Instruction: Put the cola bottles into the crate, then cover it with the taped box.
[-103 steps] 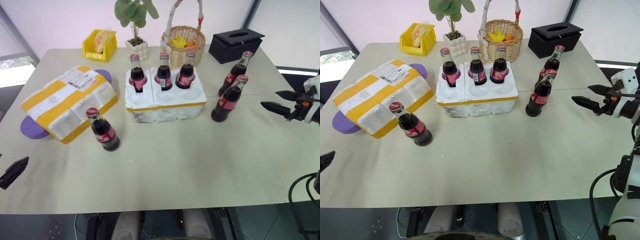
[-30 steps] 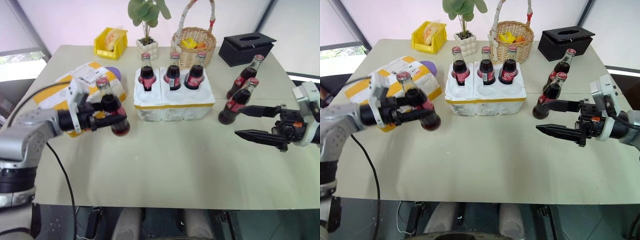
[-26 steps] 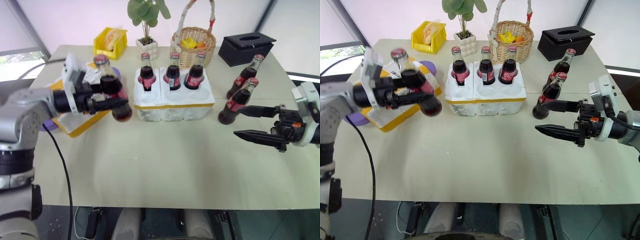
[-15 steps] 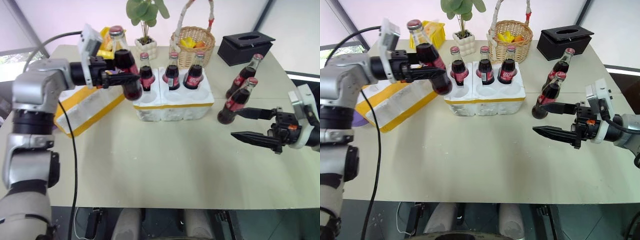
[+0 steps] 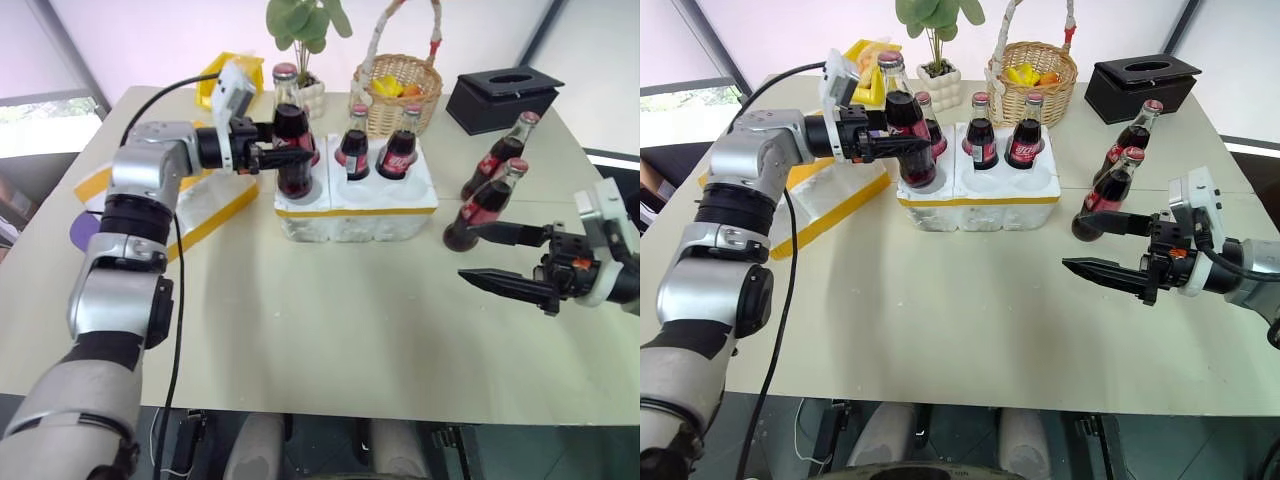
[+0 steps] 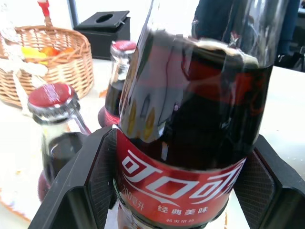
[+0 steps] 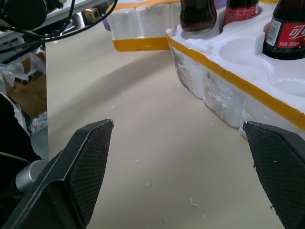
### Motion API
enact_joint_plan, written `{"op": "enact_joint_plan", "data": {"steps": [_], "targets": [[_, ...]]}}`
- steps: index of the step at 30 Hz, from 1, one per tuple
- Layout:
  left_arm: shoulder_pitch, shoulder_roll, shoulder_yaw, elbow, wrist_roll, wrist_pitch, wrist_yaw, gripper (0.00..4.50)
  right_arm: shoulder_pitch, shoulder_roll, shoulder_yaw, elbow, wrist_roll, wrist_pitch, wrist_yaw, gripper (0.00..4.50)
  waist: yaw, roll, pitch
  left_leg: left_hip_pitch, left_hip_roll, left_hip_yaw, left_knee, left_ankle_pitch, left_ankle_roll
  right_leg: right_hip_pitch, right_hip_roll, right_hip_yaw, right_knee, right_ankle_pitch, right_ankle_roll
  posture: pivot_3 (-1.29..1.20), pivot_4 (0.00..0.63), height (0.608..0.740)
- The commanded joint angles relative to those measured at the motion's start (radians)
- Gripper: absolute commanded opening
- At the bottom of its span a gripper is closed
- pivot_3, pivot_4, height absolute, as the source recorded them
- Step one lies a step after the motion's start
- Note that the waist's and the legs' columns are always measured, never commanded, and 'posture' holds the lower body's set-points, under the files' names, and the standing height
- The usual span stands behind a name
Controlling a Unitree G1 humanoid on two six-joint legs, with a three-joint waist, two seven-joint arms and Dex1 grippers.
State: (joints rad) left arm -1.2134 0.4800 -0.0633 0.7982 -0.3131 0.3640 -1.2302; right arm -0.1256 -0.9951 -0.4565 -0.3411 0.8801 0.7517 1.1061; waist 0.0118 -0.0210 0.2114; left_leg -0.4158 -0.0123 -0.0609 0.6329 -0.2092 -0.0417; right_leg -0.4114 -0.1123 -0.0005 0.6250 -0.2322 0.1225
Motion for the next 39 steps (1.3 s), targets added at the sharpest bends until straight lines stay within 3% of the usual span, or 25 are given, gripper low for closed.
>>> {"op": "enact_joint_plan", "data": {"steps": [1,7,25,26,28,39], "targets": [[-0.067,-0.016,0.030,0.019,0.007,-0.042,-0.004,2.79,0.003,0.009,-0.044,-0.022,0.018,-0.019,-0.007,4.50,0.000,0.000,0.000,0.000,0.000,0.000,0.000,0.000,0.000,0.000,0.000,0.000,0.000,0.000,0.000,0.00,0.150,0.740],[-0.057,-0.043,0.013,0.041,0.052,-0.088,-0.016,2.79,0.011,0.020,-0.041,-0.019,0.009,-0.031,-0.015,4.50,-0.002,0.000,0.000,-0.011,-0.001,0.000,0.000,0.000,0.000,-0.012,0.000,0.000,0.003,0.002,0.003,0.00,0.150,0.740],[0.125,-0.068,0.022,-0.044,0.120,-0.141,0.087,2.79,-0.024,0.017,-0.020,0.027,-0.007,-0.070,-0.008,4.50,-0.006,0.000,0.000,-0.011,-0.001,0.000,0.004,0.000,0.000,-0.012,0.000,0.000,0.006,0.002,0.003,0.00,0.150,0.740],[0.131,-0.065,0.024,-0.051,0.118,-0.138,0.089,3.82,-0.032,0.017,-0.021,0.033,-0.003,-0.069,-0.008,4.50,-0.007,0.000,0.000,-0.011,-0.001,0.000,0.005,0.000,0.000,-0.012,0.000,0.000,0.006,0.002,0.003,0.00,0.150,0.740],[0.139,-0.059,0.030,-0.064,0.112,-0.125,0.090,4.43,-0.048,0.019,-0.022,0.042,0.008,-0.063,-0.010,4.50,-0.008,0.000,0.000,-0.011,-0.001,0.000,0.005,0.000,0.000,-0.012,0.000,0.000,0.006,0.003,0.003,0.00,0.150,0.740],[0.183,0.004,0.046,-0.205,0.088,-0.053,0.079,4.43,-0.042,0.018,-0.014,0.053,-0.013,-0.077,0.013,4.50,-0.008,0.000,0.000,-0.011,0.000,0.000,0.013,0.000,0.000,-0.008,0.000,0.000,0.006,0.006,0.004,0.00,0.150,0.740]]}}
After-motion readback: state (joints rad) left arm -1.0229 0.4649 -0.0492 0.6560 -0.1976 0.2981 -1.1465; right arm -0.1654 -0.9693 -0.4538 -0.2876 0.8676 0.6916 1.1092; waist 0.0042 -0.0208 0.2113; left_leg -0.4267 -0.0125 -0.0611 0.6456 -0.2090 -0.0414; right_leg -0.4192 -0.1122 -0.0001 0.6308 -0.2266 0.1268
